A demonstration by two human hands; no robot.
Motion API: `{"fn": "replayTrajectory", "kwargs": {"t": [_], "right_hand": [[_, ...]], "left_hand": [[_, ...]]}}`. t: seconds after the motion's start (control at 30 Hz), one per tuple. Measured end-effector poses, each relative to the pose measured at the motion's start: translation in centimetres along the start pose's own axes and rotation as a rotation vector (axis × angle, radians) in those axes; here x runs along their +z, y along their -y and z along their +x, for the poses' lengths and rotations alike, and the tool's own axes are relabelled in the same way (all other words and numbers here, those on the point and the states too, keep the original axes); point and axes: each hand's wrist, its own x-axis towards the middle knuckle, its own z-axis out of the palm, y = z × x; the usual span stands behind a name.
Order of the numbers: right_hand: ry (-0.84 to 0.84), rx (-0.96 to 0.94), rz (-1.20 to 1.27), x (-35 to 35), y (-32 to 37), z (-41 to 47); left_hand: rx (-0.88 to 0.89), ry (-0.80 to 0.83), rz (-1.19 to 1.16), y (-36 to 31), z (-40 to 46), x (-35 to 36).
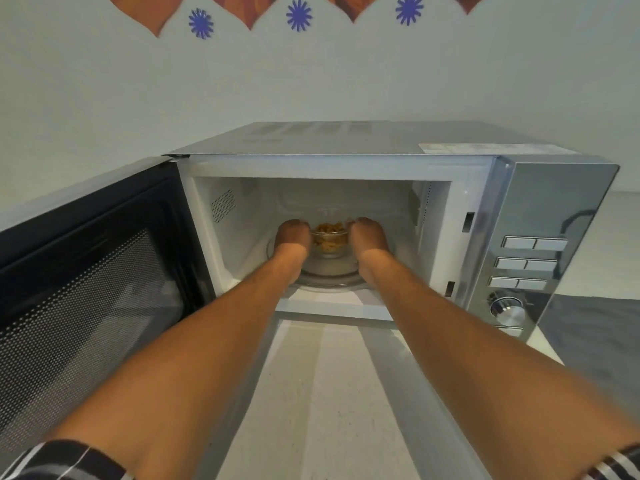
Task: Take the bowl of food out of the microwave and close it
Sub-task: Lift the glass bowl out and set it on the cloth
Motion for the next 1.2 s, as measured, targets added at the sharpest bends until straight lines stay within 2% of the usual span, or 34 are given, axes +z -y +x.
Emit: {"fn": "replayTrajectory", "kwargs": {"t": [0.2,0.33,0.47,0.6,0.77,0.97,1.2], "right_hand": [[0.006,0.002,0.036,-0.2,-0.1,-0.4],[0.005,0.020,0.087,-0.8,0.4,-1.7],[0.029,-0.003,0.179,-1.9,0.8,-4.8],[0.071,-0.016,0.223,-3.8,0.5,-8.5],[0.073,-0.023,0.199,-6.5,-1.9,-13.1],[0.063,-0.036,0.235,-12.2,-5.7,-18.8],[-0.031,-0.011,0.251,-19.5,-9.5,-23.4]], "left_hand": [[-0.034,-0.001,-0.144,0.5,0.1,0.0],[-0.063,0.017,-0.360,-0.2,-2.6,-0.6],[-0.163,-0.007,-0.555,-0.4,-5.9,-1.5],[-0.145,-0.038,-0.470,-0.1,-10.3,-2.1],[-0.014,-0.001,-0.427,1.9,-16.2,-2.3],[0.135,0.199,-0.353,4.0,-24.9,-0.9],[0.169,0.347,-0.258,5.2,-30.4,3.5]]}}
